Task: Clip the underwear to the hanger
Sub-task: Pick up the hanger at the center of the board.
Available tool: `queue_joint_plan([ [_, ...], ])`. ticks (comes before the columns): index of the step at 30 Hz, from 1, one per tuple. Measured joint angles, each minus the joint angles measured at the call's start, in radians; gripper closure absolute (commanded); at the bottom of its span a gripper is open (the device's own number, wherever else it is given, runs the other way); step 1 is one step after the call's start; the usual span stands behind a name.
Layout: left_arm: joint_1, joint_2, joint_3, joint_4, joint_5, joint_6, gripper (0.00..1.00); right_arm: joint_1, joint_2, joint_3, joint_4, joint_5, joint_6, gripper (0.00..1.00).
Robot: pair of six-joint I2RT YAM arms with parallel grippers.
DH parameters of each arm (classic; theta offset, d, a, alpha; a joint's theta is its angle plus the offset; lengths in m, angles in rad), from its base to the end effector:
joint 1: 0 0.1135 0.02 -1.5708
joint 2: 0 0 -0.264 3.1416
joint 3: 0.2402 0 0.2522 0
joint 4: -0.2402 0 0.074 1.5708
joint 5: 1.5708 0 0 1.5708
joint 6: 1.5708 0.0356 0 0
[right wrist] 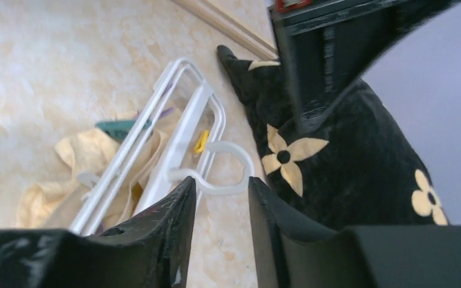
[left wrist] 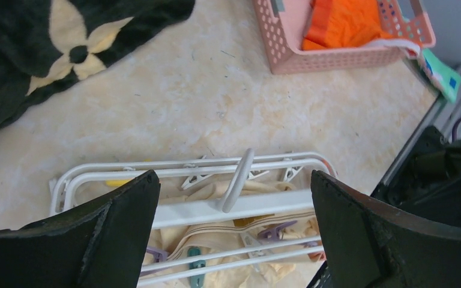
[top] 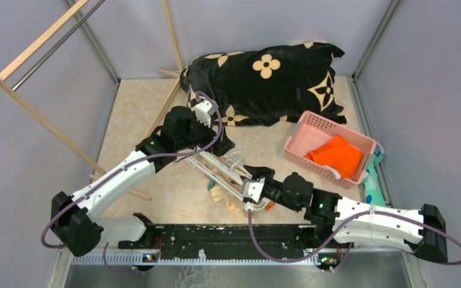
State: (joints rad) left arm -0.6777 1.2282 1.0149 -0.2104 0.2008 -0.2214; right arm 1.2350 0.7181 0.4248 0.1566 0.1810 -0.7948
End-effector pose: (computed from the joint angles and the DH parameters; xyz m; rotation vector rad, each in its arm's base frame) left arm 0.2158 -0.1828 0.3242 0.5985 1.9828 -0.7677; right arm 0.0657 0.1688 0.2590 -1.3754 1.0131 0.1733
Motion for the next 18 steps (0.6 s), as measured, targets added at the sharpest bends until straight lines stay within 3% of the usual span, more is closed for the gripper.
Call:
queue_joint_plan([
  [5,0.008,0.013,0.028,-0.053,0.109,0.136,0.01,0.0,0.0,0.105,-0.079,0.051,0.379,0.58],
  [10,0.023,0.098,0.103,-0.113,0.16,0.248,0.1,-0.001,-0.012,0.122,-0.168,0.092,0.689,0.58],
  [18,0.023,0.324,0.194,-0.214,0.26,0.373,0.3,-0.001,-0.175,0.019,-0.208,0.114,0.941,0.59],
])
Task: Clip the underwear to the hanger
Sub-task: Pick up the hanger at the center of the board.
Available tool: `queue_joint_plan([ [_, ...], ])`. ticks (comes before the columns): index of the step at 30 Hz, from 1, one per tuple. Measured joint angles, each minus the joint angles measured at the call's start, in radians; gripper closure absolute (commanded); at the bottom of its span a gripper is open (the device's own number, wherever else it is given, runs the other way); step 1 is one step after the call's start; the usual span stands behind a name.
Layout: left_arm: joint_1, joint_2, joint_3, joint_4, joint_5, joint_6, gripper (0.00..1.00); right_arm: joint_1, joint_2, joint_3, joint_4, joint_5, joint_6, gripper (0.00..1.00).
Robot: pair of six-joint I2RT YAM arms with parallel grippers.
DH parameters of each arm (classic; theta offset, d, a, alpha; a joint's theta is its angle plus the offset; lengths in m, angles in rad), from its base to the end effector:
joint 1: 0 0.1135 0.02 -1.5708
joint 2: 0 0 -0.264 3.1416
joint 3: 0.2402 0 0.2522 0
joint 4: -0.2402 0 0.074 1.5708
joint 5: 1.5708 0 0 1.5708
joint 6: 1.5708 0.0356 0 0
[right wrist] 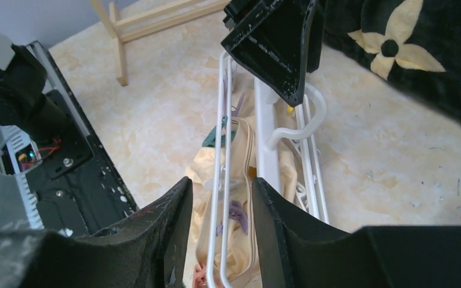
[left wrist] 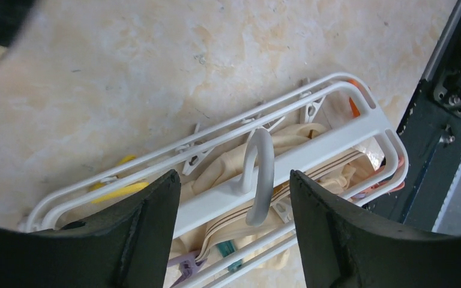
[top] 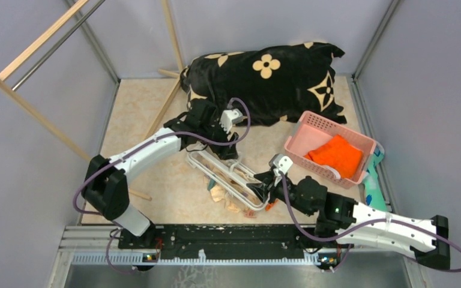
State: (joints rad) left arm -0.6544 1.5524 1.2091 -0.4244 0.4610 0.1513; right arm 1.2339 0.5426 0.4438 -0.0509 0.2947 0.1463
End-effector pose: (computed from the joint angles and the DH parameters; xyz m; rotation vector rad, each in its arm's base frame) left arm 0.2619 -0.2209 0.2780 1.1414 2.0786 -0.7857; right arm 0.0595 0.1386 0.2692 -0.7187 1.6234 0.7631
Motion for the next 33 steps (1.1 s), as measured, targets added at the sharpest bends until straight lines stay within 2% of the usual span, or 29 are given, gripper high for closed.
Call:
queue_joint_plan([
  [3,0.0,0.055,0.028,-0.047,0.04,0.026,0.35,0.0,-0.039,-0.018,-0.009,0.005,0.042,0.59],
  [5,0.0,0.077,0.04,-0.072,0.058,0.039,0.42,0.0,-0.055,-0.023,-0.019,0.01,0.059,0.59],
  [8,0.0,0.087,0.04,-0.096,0.07,0.054,0.58,0.0,-0.067,-0.025,-0.027,0.019,0.069,0.59],
  [12,0.0,0.105,0.058,-0.132,0.081,0.068,0.91,0.0,-0.077,-0.025,-0.031,0.028,0.076,0.59],
  [13,0.0,0.108,0.069,-0.142,0.084,0.07,0.95,0.0,-0.08,-0.025,-0.032,0.031,0.077,0.59],
  [21,0.0,0.076,0.114,-0.183,0.082,0.109,1.0,0.0,-0.09,-0.045,0.0,0.044,0.111,0.56],
  [27,0.0,-0.127,0.115,-0.159,0.099,0.12,1.0,0.0,-0.085,-0.028,-0.008,0.055,0.127,0.53],
  [33,0.0,-0.305,0.161,-0.117,0.13,0.12,1.0,0.0,-0.07,0.113,-0.066,0.071,0.089,0.49],
])
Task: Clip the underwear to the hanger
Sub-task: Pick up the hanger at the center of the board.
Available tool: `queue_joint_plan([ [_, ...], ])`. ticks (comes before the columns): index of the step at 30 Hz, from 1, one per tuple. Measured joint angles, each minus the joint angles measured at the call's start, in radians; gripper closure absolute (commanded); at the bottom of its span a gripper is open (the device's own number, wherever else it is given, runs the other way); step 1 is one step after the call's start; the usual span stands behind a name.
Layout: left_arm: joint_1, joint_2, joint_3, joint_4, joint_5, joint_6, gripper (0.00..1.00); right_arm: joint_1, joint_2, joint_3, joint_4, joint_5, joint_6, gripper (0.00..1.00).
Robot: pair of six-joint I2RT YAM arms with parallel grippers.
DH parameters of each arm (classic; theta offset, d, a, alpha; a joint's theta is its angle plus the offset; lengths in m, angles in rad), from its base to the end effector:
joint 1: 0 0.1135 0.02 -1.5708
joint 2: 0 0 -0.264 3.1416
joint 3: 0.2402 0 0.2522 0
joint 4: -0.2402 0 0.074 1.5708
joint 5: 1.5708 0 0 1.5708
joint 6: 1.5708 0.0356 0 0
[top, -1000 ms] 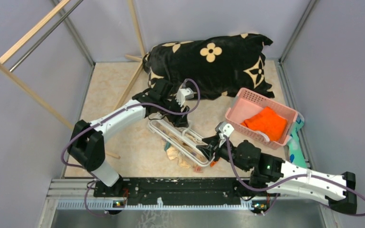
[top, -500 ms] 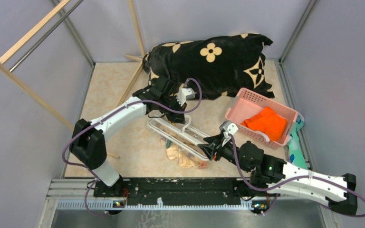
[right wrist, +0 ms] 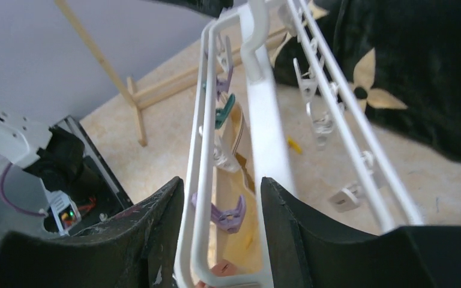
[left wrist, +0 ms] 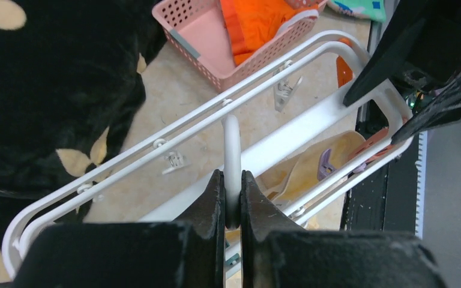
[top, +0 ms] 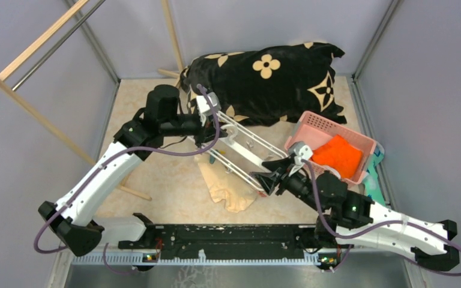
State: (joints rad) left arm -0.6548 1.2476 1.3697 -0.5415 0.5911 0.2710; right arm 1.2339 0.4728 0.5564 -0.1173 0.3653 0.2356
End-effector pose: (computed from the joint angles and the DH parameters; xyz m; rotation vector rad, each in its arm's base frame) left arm 0.1993 -0.1781 0.4110 1.2287 1.5897 -0.8331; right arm 0.0554 0.1197 0.3103 -0.5287 1.5825 0.8395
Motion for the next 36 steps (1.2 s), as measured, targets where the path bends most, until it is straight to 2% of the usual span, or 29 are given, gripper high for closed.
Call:
queue_joint_plan([
  [5,0.0,-0.02,0.022,-0.005,-0.017,-0.001,1.0,0.0,-0.01,0.171,-0.089,0.069,0.005,0.49],
  [8,0.0,-0.019,0.016,-0.014,-0.06,-0.005,1.0,0.0,-0.053,0.241,-0.145,0.159,0.076,0.49],
  [13,0.0,-0.02,-0.005,-0.011,-0.153,-0.021,1.0,0.0,-0.098,0.265,-0.296,0.285,0.297,0.48],
  [16,0.0,-0.02,-0.013,0.001,-0.199,-0.036,1.0,0.0,-0.097,0.257,-0.412,0.325,0.499,0.48],
  [19,0.0,-0.02,-0.017,0.021,-0.241,-0.054,1.0,0.0,-0.097,0.203,-0.433,0.341,0.676,0.47],
  [22,0.0,-0.019,-0.018,0.04,-0.265,-0.065,1.0,0.0,-0.084,0.109,-0.425,0.344,0.819,0.47],
  [26,0.0,-0.019,-0.018,0.053,-0.27,-0.07,1.0,0.0,-0.051,0.01,-0.361,0.354,0.925,0.47],
  [36,0.0,-0.028,-0.052,0.055,-0.262,-0.068,1.0,0.0,-0.051,-0.114,-0.042,0.406,0.984,0.54],
])
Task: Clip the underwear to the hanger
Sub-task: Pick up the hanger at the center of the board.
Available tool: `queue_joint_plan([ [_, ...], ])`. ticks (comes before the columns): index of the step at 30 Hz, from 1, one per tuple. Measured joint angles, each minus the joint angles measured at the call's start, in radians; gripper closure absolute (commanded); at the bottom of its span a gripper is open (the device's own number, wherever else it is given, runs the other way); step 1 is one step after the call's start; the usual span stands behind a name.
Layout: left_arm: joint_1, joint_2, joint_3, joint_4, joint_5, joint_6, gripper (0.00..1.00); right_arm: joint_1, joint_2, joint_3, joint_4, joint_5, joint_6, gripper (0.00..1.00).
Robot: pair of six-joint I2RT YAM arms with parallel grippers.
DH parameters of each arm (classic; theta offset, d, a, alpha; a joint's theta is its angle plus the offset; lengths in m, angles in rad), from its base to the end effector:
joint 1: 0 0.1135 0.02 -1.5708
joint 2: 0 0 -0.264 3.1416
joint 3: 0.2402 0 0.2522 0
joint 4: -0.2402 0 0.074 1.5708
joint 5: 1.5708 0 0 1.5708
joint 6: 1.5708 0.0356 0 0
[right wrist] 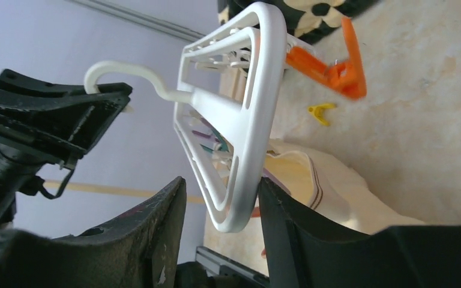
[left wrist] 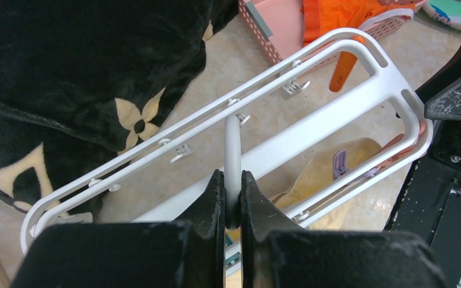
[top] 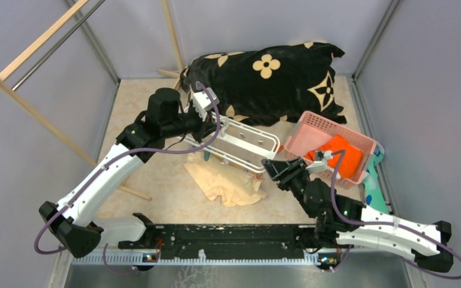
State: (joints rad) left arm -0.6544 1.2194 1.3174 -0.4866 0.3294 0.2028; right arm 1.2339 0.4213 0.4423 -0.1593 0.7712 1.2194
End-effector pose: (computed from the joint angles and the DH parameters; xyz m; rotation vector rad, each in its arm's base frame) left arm 0.2046 -0.1715 0.4042 1.0219 1.7059 -0.6171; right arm 0.0635 0.1063 0.2729 0.5921 1.7152 1.1676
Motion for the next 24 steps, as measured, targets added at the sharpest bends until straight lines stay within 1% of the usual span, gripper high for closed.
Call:
queue_joint_plan([
  [3,0.0,-0.003,0.0,0.0,0.007,0.001,1.0,0.0,0.002,-0.023,0.07,0.005,-0.008,0.56],
  [7,0.0,-0.019,0.0,0.0,0.018,0.004,1.0,0.0,0.015,-0.024,0.116,0.011,-0.019,0.57],
  [17,0.0,-0.072,-0.001,0.0,0.056,0.008,1.0,-0.011,0.006,-0.024,0.127,0.032,-0.023,0.61],
  [24,0.0,-0.104,-0.002,-0.019,0.106,0.037,1.0,-0.015,-0.005,-0.024,0.13,0.016,-0.053,0.61],
])
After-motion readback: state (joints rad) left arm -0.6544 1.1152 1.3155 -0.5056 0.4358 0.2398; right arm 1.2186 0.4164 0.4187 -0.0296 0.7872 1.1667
